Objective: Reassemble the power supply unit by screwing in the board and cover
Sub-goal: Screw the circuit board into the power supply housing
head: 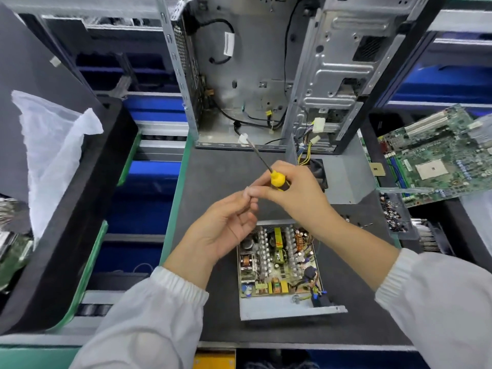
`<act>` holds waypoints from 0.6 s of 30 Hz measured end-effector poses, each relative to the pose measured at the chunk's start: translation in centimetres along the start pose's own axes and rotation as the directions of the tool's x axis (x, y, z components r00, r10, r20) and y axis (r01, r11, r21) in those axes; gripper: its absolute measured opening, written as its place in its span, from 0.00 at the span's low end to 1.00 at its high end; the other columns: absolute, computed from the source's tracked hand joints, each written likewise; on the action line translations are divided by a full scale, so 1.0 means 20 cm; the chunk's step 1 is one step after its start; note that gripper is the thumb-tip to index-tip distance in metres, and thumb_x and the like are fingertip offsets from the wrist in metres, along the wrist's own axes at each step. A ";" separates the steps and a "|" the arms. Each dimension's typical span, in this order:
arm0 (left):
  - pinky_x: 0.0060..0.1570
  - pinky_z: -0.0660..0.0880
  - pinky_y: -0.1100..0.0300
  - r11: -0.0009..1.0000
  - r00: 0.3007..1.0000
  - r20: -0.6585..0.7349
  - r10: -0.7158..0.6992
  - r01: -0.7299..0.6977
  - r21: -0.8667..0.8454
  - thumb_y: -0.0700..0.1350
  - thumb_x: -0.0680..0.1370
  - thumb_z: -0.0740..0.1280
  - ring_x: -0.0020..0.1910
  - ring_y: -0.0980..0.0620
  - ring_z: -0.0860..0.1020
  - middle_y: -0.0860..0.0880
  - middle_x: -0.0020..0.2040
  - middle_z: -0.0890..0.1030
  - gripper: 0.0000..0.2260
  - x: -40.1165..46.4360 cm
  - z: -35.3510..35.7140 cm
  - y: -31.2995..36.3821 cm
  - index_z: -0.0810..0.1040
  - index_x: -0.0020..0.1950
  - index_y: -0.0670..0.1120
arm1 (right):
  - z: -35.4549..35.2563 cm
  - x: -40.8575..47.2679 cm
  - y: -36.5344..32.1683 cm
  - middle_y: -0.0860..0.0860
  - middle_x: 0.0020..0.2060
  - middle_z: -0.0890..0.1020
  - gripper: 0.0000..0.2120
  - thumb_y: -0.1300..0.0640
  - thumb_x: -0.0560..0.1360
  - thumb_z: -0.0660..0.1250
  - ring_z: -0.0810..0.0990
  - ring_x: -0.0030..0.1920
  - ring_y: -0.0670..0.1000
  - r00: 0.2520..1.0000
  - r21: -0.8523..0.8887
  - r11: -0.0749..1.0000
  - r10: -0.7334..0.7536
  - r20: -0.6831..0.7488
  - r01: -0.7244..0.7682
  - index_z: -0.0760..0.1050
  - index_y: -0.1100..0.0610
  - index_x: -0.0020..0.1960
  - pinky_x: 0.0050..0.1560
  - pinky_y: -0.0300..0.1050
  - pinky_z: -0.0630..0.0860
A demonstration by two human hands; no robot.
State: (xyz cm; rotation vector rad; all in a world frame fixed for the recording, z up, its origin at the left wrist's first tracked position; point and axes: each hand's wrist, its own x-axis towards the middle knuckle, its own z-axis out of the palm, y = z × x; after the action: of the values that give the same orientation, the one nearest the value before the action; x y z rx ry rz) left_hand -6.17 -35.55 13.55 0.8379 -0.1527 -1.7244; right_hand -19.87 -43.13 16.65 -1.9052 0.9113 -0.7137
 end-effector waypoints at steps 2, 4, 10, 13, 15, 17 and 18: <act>0.30 0.76 0.69 0.997 0.997 -0.018 0.071 -0.071 0.043 0.39 0.72 0.67 0.32 0.58 0.79 0.48 0.35 0.79 0.09 0.00 -0.03 0.02 0.85 0.48 0.41 | -0.02 0.02 -0.02 0.50 0.38 0.79 0.07 0.51 0.69 0.75 0.77 0.41 0.45 0.997 -0.041 0.999 0.016 0.081 -0.013 0.83 0.52 0.45 0.44 0.40 0.71; 0.31 0.76 0.69 0.946 0.968 -0.058 0.243 -0.223 0.234 0.41 0.71 0.69 0.34 0.58 0.80 0.49 0.35 0.81 0.06 -0.01 -0.08 0.06 0.86 0.41 0.45 | -0.09 0.05 -0.04 0.43 0.42 0.80 0.17 0.41 0.69 0.71 0.78 0.45 0.43 0.988 -0.273 0.962 0.023 0.156 0.021 0.80 0.49 0.53 0.47 0.41 0.73; 0.36 0.78 0.66 0.690 0.820 0.079 0.566 -0.524 0.499 0.46 0.70 0.74 0.40 0.55 0.82 0.50 0.39 0.84 0.04 -0.04 -0.14 0.21 0.86 0.43 0.49 | -0.28 0.05 -0.09 0.46 0.38 0.77 0.11 0.45 0.73 0.68 0.75 0.39 0.48 0.949 -0.448 0.859 -0.119 0.293 0.247 0.74 0.53 0.47 0.41 0.49 0.73; 0.37 0.78 0.65 0.653 0.798 0.120 0.590 -0.559 0.510 0.44 0.71 0.73 0.39 0.54 0.83 0.50 0.39 0.84 0.03 -0.03 -0.12 0.24 0.87 0.43 0.49 | -0.29 0.06 -0.09 0.48 0.38 0.78 0.12 0.46 0.71 0.70 0.75 0.39 0.50 0.946 -0.464 0.841 -0.161 0.280 0.280 0.78 0.54 0.47 0.42 0.52 0.74; 0.37 0.78 0.65 0.642 0.790 0.128 0.600 -0.570 0.512 0.41 0.73 0.71 0.40 0.53 0.83 0.50 0.39 0.84 0.05 -0.02 -0.12 0.24 0.87 0.43 0.49 | -0.29 0.06 -0.08 0.48 0.39 0.79 0.13 0.46 0.71 0.70 0.76 0.40 0.50 0.945 -0.469 0.831 -0.190 0.265 0.298 0.79 0.55 0.46 0.42 0.51 0.74; 0.37 0.78 0.65 0.654 0.792 0.123 0.598 -0.571 0.497 0.41 0.73 0.72 0.40 0.53 0.83 0.50 0.39 0.85 0.05 -0.02 -0.12 0.24 0.87 0.43 0.49 | -0.30 0.06 -0.08 0.47 0.38 0.79 0.14 0.45 0.71 0.68 0.75 0.39 0.48 0.945 -0.434 0.846 -0.224 0.237 0.309 0.79 0.56 0.46 0.41 0.46 0.74; 0.37 0.78 0.65 0.661 0.795 0.121 0.594 -0.569 0.489 0.43 0.72 0.73 0.40 0.52 0.84 0.49 0.39 0.85 0.04 -0.02 -0.12 0.24 0.87 0.43 0.49 | -0.30 0.06 -0.08 0.46 0.38 0.79 0.14 0.45 0.71 0.68 0.75 0.39 0.47 0.946 -0.422 0.851 -0.236 0.224 0.312 0.79 0.56 0.45 0.41 0.44 0.73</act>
State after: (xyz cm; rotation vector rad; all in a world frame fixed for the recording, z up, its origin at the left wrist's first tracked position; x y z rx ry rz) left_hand -0.87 -36.16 14.40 1.0650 -0.7916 -1.0425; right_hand -23.25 -46.36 20.99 -2.5104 0.7490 -0.5223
